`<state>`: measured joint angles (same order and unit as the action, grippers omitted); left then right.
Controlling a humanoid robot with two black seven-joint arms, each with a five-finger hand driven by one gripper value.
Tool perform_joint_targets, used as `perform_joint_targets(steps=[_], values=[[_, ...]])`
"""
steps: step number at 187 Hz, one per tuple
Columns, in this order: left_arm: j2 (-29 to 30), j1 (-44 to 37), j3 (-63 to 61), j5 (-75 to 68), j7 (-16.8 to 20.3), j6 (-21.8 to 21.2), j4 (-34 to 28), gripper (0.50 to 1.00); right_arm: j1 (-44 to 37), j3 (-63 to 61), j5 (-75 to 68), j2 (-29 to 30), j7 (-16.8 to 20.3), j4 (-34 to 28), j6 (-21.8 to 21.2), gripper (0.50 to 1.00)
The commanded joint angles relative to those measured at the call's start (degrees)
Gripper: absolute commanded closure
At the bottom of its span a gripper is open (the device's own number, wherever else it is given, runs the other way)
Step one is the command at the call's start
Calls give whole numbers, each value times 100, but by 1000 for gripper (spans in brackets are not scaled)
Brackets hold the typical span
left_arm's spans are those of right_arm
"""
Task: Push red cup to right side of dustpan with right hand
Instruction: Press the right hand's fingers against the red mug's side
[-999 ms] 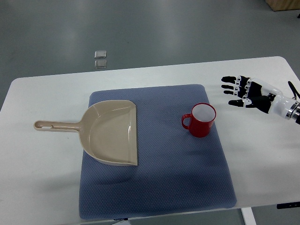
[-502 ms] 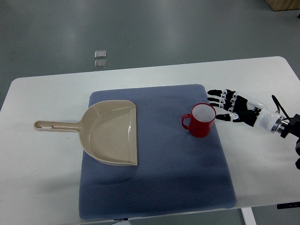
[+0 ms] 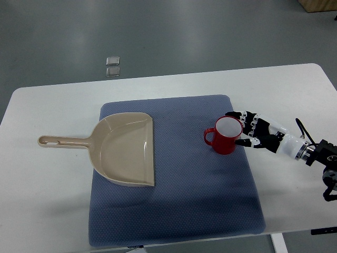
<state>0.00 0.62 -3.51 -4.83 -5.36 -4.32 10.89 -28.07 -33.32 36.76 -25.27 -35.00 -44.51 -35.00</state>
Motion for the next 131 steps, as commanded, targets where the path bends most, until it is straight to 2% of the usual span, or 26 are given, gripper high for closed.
perform_joint_targets(steps=[1, 64, 131], values=[[0, -1, 0, 0, 0, 1, 1, 500, 3, 18, 16, 145, 0, 74, 0, 566], [0, -1, 8, 0, 0, 1, 1, 500, 3, 9, 16, 584, 0, 232, 169, 566], [0, -1, 8, 0, 0, 1, 1, 500, 3, 9, 16, 769, 0, 311, 319, 566]])
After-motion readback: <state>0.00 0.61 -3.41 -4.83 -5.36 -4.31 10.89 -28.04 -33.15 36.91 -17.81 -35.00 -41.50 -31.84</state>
